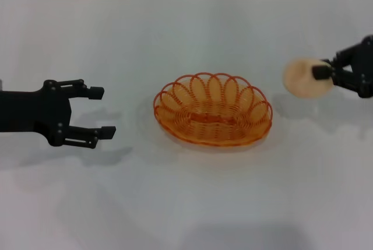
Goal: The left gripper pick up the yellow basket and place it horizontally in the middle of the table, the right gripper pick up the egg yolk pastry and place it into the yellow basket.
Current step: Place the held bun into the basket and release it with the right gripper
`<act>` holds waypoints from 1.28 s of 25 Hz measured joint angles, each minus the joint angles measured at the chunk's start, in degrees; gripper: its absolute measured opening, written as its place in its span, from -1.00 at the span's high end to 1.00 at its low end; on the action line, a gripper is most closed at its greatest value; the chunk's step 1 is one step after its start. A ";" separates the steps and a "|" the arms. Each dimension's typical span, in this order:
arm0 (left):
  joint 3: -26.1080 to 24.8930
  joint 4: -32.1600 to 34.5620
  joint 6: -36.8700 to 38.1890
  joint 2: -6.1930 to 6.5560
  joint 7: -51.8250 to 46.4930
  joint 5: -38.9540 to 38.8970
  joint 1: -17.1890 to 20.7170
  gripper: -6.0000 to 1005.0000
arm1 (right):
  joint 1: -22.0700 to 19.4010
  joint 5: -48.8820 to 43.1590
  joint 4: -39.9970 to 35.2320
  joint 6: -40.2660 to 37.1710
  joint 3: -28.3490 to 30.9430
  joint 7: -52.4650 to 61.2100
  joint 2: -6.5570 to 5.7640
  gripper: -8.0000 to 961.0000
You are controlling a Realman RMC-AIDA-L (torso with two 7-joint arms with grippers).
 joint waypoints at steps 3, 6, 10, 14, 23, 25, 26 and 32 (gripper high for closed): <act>0.01 0.00 -0.10 -0.24 0.18 1.05 -0.32 -0.77 | 2.26 1.44 -0.56 0.53 -3.04 1.09 0.93 0.89; 0.01 0.04 -0.17 -0.41 0.22 1.61 -0.69 -0.77 | 3.57 3.94 0.09 4.40 -8.85 2.12 1.19 0.90; 0.01 0.07 -0.23 -0.48 0.30 1.75 -1.04 -0.77 | 3.74 8.99 1.92 11.70 -16.43 2.42 1.25 0.90; 0.00 0.09 -0.36 -0.52 0.28 2.06 -1.22 -0.77 | 3.93 14.57 4.47 16.22 -22.36 0.23 1.36 0.91; 0.00 0.09 -1.49 -1.29 0.28 2.87 -1.48 -0.77 | 4.47 18.96 7.24 27.95 -34.62 -0.74 1.67 0.91; 0.00 0.09 -1.70 -1.45 0.20 3.31 -1.70 -0.77 | 4.55 19.62 7.26 29.03 -36.28 -1.52 1.72 0.91; 0.00 0.09 -1.75 -1.56 0.09 3.52 -1.80 -0.77 | 4.53 20.22 7.28 29.15 -36.73 -1.99 1.72 0.91; -0.07 0.09 -1.87 -1.83 -0.14 3.81 -1.92 -0.77 | 4.60 22.78 7.96 29.02 -39.14 -3.58 1.53 0.73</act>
